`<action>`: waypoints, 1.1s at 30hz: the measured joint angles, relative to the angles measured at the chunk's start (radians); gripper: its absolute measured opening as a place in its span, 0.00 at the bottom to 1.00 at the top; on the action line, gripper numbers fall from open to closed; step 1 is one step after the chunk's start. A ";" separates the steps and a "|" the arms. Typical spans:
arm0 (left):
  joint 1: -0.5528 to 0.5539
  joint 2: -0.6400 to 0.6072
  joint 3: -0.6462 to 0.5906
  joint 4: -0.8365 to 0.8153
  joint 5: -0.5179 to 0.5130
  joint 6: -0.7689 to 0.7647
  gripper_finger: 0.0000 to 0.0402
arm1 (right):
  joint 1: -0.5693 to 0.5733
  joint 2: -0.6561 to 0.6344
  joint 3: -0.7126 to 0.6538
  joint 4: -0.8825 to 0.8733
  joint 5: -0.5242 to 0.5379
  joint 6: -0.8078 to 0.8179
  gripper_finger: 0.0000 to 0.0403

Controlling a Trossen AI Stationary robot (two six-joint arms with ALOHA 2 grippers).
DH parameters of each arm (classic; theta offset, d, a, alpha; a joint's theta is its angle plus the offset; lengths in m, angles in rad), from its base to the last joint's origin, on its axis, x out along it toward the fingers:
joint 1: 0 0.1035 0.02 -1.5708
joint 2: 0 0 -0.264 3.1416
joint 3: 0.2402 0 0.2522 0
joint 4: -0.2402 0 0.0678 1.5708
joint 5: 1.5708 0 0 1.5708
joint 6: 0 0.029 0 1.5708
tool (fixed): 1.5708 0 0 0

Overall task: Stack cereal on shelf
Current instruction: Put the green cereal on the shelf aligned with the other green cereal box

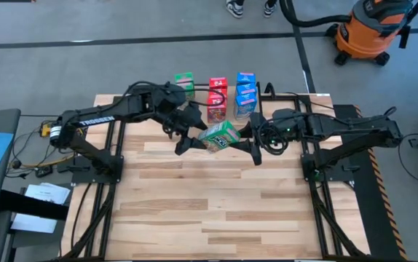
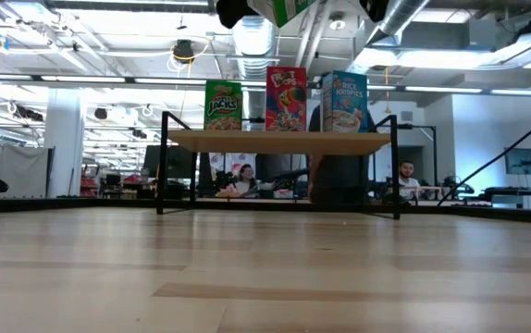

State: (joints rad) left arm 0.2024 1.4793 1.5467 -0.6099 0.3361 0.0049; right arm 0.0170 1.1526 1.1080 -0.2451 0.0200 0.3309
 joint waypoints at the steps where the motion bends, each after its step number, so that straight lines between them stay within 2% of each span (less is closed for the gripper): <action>1: 0.000 0.001 0.000 -0.003 0.002 0.003 0.84 | 0.000 0.000 0.000 0.000 0.000 0.000 0.50; 6: 0.000 0.001 0.000 -0.004 0.056 0.018 0.79 | 0.000 0.000 0.000 0.000 0.000 0.000 0.50; 14: 0.000 0.001 0.000 -0.004 0.057 0.060 0.57 | 0.001 0.000 0.000 0.003 -0.001 0.000 0.50; 19: 0.001 0.001 0.000 -0.005 0.056 0.074 0.49 | 0.001 0.000 0.000 0.002 -0.003 -0.003 0.50; 27: 0.000 0.001 0.000 -0.005 0.057 0.068 0.46 | 0.001 0.000 0.001 -0.004 -0.002 -0.003 0.50; 33: 0.000 0.001 0.000 -0.004 0.057 0.066 0.46 | -0.004 0.000 0.001 -0.015 0.002 -0.043 0.57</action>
State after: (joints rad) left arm 0.2028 1.4803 1.5467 -0.6144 0.3927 0.0708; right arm 0.0132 1.1526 1.1088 -0.2598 0.0222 0.2875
